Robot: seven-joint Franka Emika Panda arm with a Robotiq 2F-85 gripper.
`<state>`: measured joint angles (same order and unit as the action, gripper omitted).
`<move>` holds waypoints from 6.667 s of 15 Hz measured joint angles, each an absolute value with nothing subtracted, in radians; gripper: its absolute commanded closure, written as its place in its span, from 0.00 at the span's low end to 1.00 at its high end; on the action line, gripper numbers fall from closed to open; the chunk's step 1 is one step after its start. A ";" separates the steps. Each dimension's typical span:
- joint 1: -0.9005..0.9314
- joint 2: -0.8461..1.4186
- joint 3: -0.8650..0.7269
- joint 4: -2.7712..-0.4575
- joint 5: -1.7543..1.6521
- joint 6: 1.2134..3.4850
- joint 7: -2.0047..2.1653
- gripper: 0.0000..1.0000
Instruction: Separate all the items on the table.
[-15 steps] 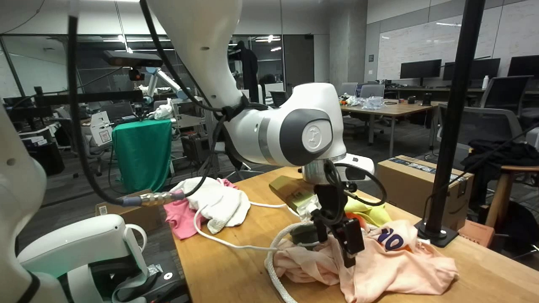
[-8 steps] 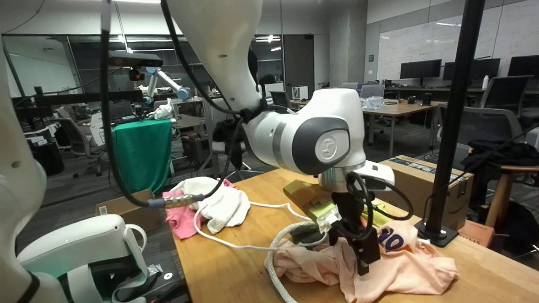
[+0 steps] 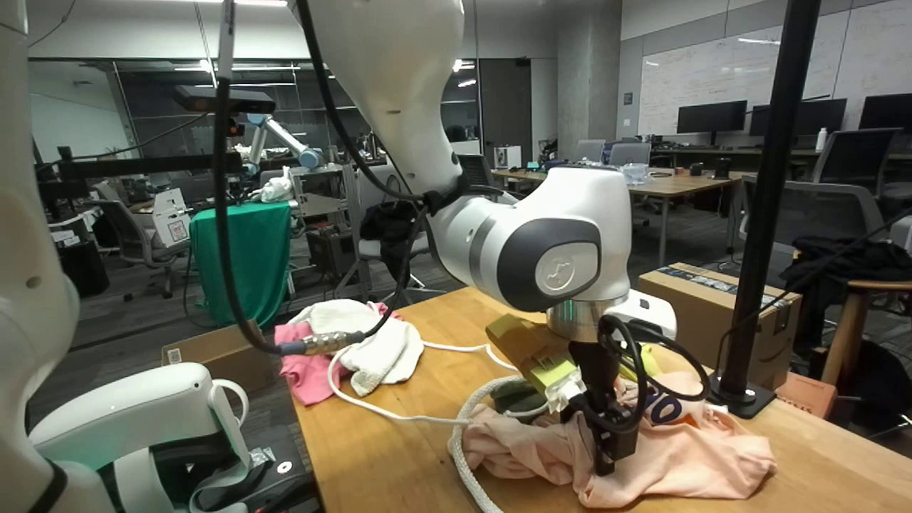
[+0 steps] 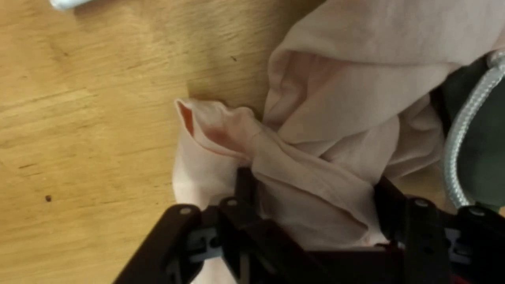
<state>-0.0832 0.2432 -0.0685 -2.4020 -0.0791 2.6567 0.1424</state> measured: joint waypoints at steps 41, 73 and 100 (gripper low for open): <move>-0.101 0.094 -0.343 -2.175 -1.179 2.624 1.261 0.54; 0.119 -0.314 0.143 -2.577 -0.334 2.528 0.311 0.00; 0.144 0.070 0.194 -2.222 -0.173 2.424 -0.090 0.00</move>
